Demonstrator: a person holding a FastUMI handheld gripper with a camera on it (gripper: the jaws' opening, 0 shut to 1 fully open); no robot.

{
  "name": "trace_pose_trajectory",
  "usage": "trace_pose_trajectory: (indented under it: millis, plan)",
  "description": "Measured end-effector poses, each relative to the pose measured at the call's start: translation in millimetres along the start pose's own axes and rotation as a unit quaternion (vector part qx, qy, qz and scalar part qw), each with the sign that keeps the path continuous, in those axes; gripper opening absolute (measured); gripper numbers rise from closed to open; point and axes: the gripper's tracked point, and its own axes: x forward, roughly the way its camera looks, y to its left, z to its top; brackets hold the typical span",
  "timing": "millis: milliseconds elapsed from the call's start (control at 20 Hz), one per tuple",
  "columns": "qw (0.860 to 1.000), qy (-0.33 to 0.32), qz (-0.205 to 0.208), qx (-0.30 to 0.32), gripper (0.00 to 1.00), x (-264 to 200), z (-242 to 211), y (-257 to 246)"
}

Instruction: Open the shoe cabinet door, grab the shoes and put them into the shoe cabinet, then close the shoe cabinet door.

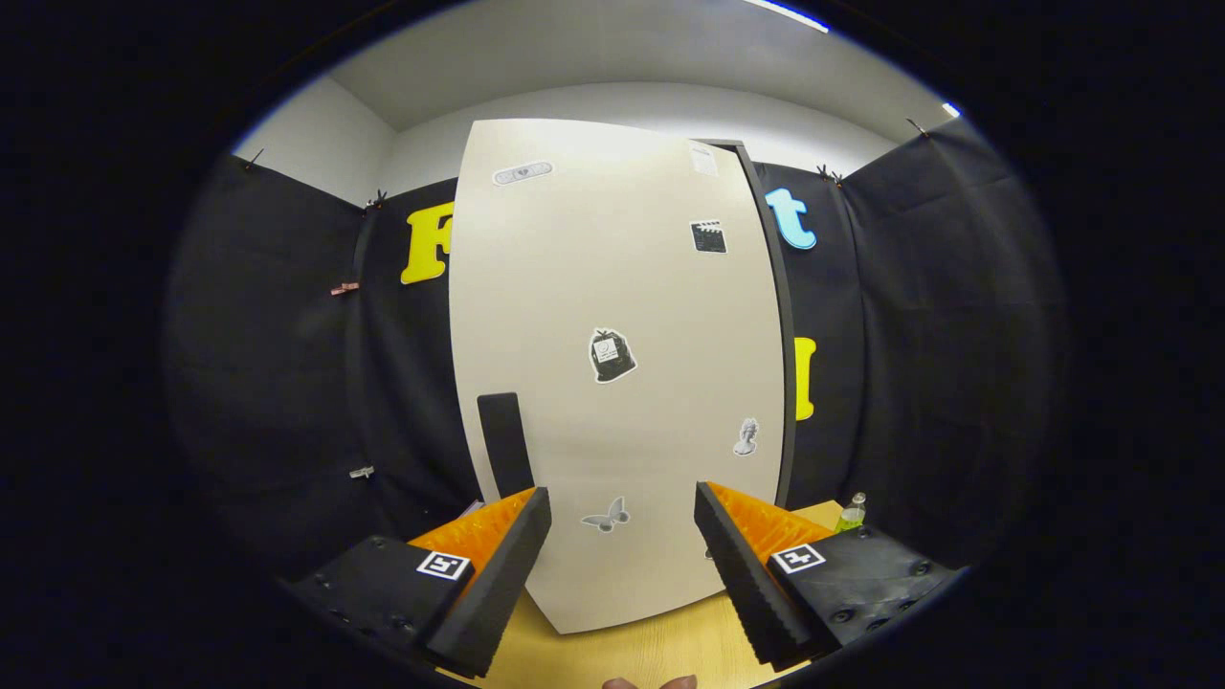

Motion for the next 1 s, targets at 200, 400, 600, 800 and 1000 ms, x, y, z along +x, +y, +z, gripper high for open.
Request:
trace_pose_trajectory:
  millis: [200,400,600,800,1000]
  plan:
    - [1.000,0.000,-0.005,-0.005,0.98,-4.1,-0.7,-5.4]
    - [1.000,0.001,-0.007,-0.011,0.98,-6.0,-1.2,-7.7]
    - [1.000,0.002,-0.009,-0.011,0.98,-5.8,-1.4,-7.9]
    - [1.000,0.004,-0.005,-0.009,0.98,-2.9,-3.2,-6.1]
    - [1.000,0.004,-0.003,-0.019,0.98,0.0,-5.9,-6.9]
